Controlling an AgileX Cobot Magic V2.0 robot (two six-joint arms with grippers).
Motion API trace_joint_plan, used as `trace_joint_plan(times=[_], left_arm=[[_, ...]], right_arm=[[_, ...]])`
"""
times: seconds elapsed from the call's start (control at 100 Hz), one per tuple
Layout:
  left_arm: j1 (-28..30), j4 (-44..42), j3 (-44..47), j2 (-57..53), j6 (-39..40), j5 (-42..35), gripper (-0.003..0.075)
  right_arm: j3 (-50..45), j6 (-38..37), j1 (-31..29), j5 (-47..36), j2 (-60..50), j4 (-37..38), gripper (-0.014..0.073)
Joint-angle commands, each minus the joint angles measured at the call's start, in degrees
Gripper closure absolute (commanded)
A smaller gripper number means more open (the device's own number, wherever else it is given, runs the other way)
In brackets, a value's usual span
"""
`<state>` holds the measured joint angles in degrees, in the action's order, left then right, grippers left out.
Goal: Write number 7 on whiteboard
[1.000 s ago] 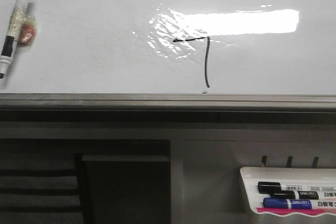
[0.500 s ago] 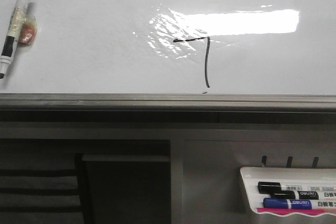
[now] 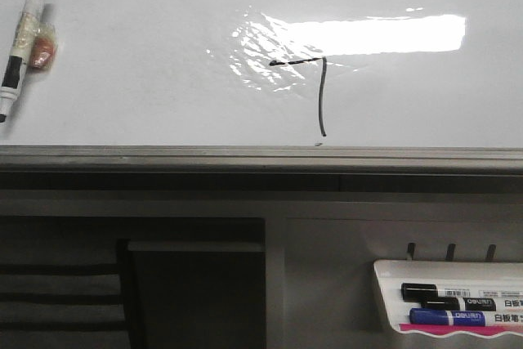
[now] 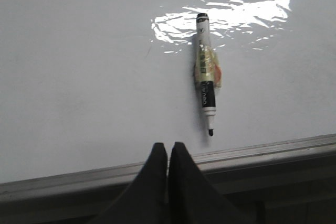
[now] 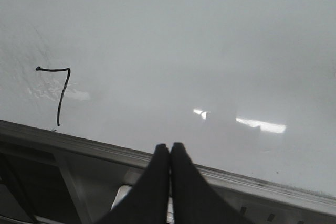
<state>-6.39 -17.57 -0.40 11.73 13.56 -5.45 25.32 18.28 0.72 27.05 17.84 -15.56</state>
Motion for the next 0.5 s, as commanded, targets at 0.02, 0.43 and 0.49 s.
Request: trace_joint_plan(times=[0.02, 0.43, 0.49], left_arm=[[2.1, 0.2, 2.5, -2.8, 0.3, -7.3, 0.0741], [2.2, 3.4, 2.3, -13.7, 0.6, 5.5, 0.0741], [2.2, 5.8, 2.3, -13.7, 0.6, 7.6, 0.0741]], right_arm=[[1.5, 0.2, -0.4, -4.3, 0.3, -0.5, 0.0665], [1.5, 0.2, -0.4, -4.2, 0.3, -0.5, 0.0665], [1.5, 0.2, -0.4, -4.2, 0.3, -0.5, 0.0665]])
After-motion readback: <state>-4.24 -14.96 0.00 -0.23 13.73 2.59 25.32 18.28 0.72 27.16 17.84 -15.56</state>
